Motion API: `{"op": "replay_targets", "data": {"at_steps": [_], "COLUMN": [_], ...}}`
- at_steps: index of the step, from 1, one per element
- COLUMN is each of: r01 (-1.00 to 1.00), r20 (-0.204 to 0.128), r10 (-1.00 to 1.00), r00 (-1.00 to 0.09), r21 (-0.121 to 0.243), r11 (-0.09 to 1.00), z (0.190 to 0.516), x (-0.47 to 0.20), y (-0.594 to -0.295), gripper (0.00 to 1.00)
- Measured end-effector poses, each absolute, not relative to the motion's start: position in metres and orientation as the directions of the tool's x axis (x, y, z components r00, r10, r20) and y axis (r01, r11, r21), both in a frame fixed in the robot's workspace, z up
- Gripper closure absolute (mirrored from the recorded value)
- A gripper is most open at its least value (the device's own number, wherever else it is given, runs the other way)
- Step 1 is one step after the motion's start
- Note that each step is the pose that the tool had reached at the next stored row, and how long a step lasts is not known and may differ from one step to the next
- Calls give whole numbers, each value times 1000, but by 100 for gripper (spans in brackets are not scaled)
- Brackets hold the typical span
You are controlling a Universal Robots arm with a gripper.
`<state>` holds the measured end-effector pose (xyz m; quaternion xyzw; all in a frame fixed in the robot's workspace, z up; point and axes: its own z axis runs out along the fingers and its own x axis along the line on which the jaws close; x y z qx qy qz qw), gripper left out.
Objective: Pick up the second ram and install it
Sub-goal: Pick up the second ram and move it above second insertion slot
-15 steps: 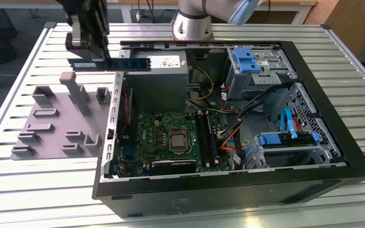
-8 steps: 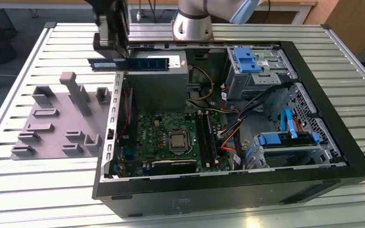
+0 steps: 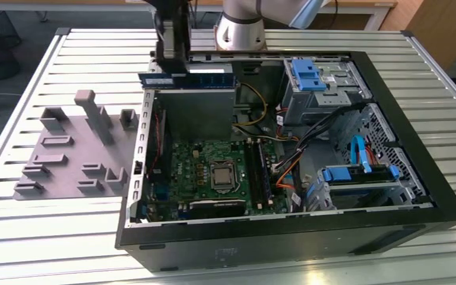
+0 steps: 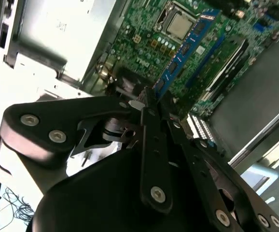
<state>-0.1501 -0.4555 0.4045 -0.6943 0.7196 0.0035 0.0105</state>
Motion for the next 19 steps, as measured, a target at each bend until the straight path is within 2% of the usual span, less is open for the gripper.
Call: {"op": "replay_targets", "data": {"at_steps": [19], "r01": [-999], "r20": [-20], "r10": [-999], "r00": [-36], "r21": [-10], "r11": [36], "z": [402], "x": [-64], "y": [-455], "gripper": [86]}}
